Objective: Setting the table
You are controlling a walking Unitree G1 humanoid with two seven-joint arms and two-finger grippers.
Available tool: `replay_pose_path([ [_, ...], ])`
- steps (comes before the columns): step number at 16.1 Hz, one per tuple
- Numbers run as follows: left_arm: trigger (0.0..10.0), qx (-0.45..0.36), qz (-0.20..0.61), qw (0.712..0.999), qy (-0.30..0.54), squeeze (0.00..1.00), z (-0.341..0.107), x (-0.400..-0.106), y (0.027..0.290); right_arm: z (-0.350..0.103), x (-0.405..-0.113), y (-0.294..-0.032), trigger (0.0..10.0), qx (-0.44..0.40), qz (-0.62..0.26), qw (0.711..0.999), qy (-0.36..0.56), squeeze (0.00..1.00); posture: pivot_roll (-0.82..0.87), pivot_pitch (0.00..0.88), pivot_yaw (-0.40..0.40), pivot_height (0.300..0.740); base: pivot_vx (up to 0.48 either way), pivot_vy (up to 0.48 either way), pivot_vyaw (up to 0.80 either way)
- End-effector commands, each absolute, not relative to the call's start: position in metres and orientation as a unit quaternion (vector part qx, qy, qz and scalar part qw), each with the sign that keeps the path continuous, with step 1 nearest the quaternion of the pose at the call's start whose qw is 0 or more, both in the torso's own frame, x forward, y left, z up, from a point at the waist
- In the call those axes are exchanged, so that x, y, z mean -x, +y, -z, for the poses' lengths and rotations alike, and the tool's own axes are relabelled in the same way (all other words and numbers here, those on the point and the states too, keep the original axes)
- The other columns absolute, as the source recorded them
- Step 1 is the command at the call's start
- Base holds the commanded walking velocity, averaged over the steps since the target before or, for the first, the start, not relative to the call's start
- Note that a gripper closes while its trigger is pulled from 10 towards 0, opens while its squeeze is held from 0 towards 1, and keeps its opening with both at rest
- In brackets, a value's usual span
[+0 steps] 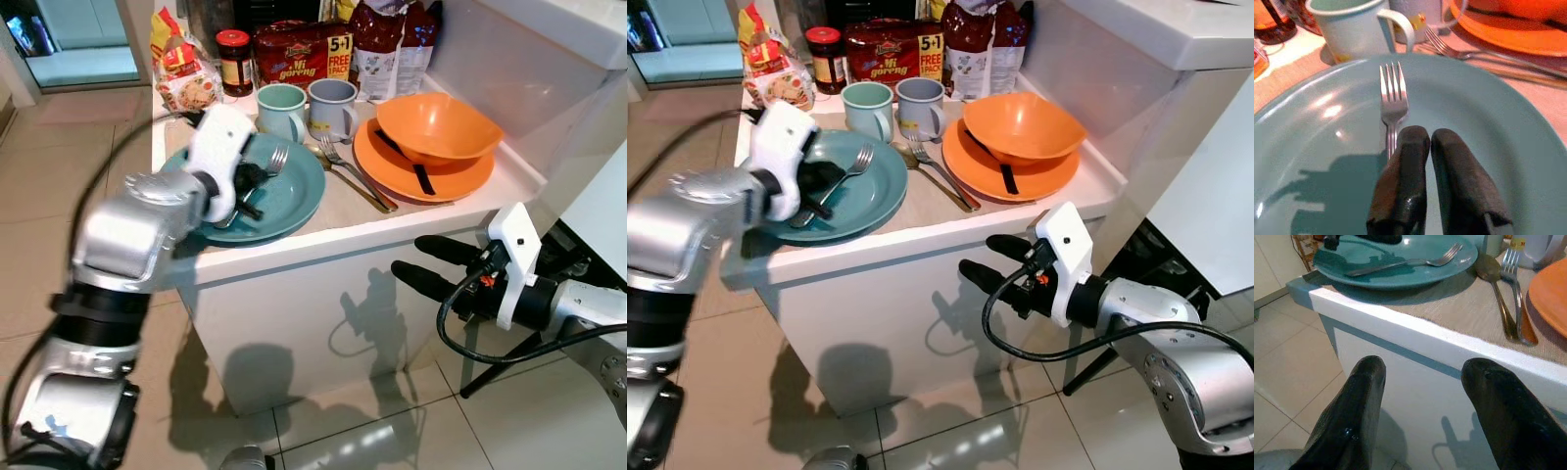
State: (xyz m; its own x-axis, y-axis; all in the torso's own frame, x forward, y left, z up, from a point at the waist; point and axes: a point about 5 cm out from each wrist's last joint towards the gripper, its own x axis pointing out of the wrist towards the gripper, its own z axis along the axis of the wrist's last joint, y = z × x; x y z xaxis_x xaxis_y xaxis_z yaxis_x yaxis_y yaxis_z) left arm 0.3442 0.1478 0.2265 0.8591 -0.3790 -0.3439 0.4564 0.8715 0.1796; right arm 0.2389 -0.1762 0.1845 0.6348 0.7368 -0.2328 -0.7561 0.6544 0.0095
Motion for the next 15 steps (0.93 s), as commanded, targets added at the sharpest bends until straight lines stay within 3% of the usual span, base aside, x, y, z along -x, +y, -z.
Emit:
replay_pose_path([
  [1, 10.0, -0.134, 0.200, 0.961, 0.135, 1.00, -0.232, -0.348, 0.149, -0.186, -0.234, -0.177, 10.0, 0.065, -0.421, 0.898, 0.108, 0.00, 0.07, 0.027, -0.012, 0.740, 0.000, 0.000, 0.00],
  [3, 10.0, -0.122, 0.187, 0.963, 0.150, 1.00, -0.230, -0.351, 0.150, -0.181, -0.220, -0.180, 10.0, 0.104, -0.463, 0.870, 0.135, 0.00, 0.07, 0.028, -0.006, 0.740, 0.000, 0.000, 0.00],
  [6, 10.0, -0.115, 0.194, 0.959, 0.170, 1.00, -0.225, -0.349, 0.147, -0.178, -0.209, -0.189, 10.0, 0.109, -0.476, 0.858, 0.156, 0.00, 0.06, 0.023, -0.005, 0.740, 0.000, 0.000, 0.00],
  [10, 10.0, -0.112, 0.195, 0.957, 0.185, 1.00, -0.218, -0.349, 0.145, -0.184, -0.215, -0.194, 10.0, 0.113, -0.448, 0.877, 0.129, 0.00, 0.05, 0.019, 0.005, 0.740, 0.000, 0.000, 0.00],
  [15, 10.0, -0.094, 0.200, 0.955, 0.198, 1.00, -0.209, -0.351, 0.142, -0.181, -0.213, -0.192, 10.0, 0.114, -0.461, 0.870, 0.132, 0.00, 0.05, 0.008, 0.007, 0.740, 0.000, 0.000, 0.00],
])
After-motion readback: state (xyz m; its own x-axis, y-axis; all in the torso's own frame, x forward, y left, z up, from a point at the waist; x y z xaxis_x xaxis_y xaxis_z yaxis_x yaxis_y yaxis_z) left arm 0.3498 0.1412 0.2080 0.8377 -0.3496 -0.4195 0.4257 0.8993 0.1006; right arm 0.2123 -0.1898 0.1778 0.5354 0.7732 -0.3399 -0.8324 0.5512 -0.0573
